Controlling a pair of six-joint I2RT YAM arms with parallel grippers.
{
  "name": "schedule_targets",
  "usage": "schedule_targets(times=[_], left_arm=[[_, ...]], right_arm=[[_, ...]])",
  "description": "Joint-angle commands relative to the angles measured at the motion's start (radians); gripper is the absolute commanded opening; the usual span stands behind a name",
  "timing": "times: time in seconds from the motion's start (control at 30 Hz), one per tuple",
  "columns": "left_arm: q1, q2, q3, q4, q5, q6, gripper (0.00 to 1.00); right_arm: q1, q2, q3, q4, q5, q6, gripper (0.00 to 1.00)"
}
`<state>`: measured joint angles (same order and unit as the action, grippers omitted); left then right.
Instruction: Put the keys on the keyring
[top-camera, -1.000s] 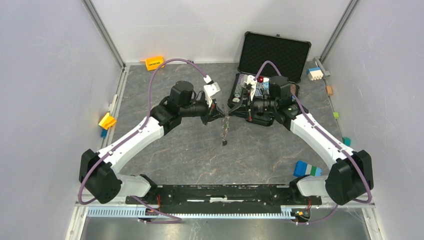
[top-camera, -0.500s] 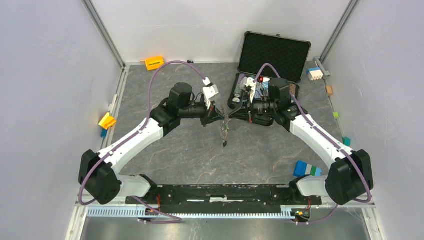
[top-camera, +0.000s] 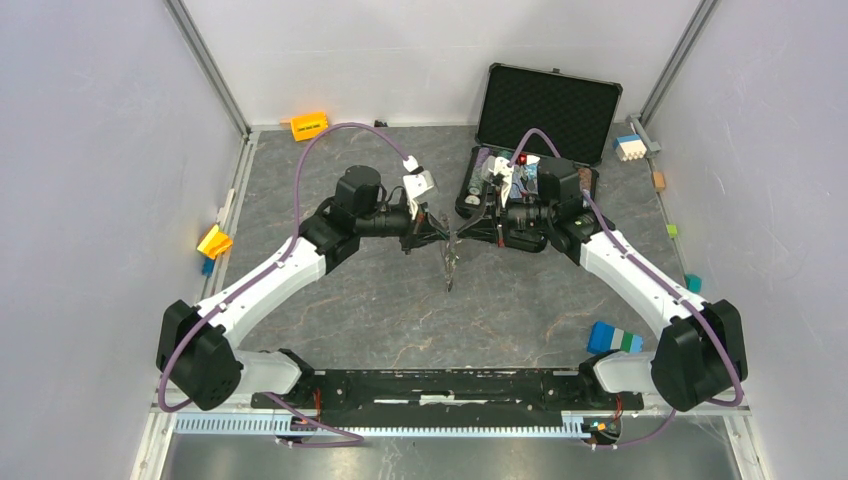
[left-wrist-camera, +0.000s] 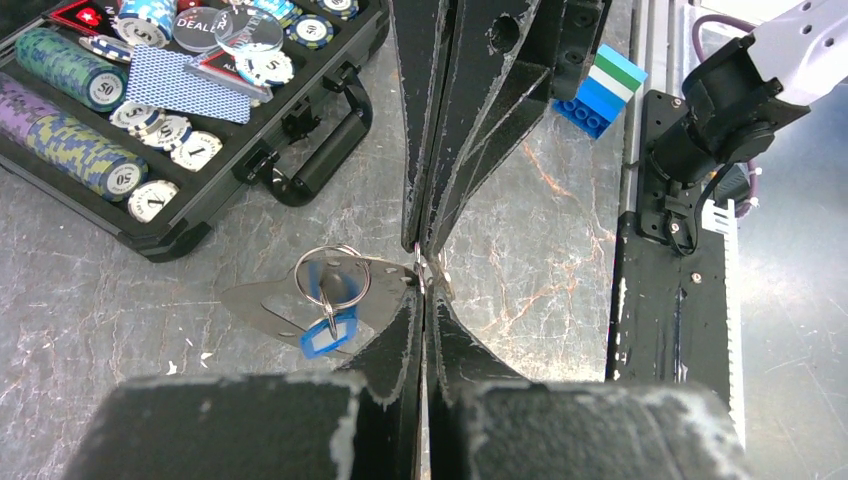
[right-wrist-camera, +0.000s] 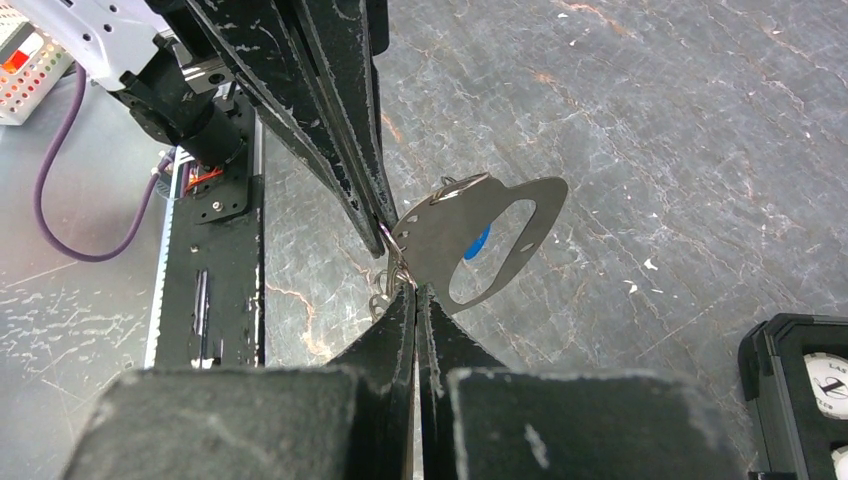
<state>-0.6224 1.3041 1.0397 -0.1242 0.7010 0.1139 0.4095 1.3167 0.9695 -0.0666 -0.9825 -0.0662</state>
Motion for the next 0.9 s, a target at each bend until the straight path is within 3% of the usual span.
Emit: schedule_targets(times=[0.0, 0.87], left_arm=[[0.003, -0.044, -0.008, 0.100, 0.097, 0.014, 0.02], [0.052, -0.032, -0.051, 0.201, 0.323, 0.048, 0.02]], right_arm=[[-0.010, -0.021, -0.013, 0.045, 0.005, 0.008, 0.00], [0.000, -0.086, -0.069, -0.033, -0.050, -0.173, 0.00]])
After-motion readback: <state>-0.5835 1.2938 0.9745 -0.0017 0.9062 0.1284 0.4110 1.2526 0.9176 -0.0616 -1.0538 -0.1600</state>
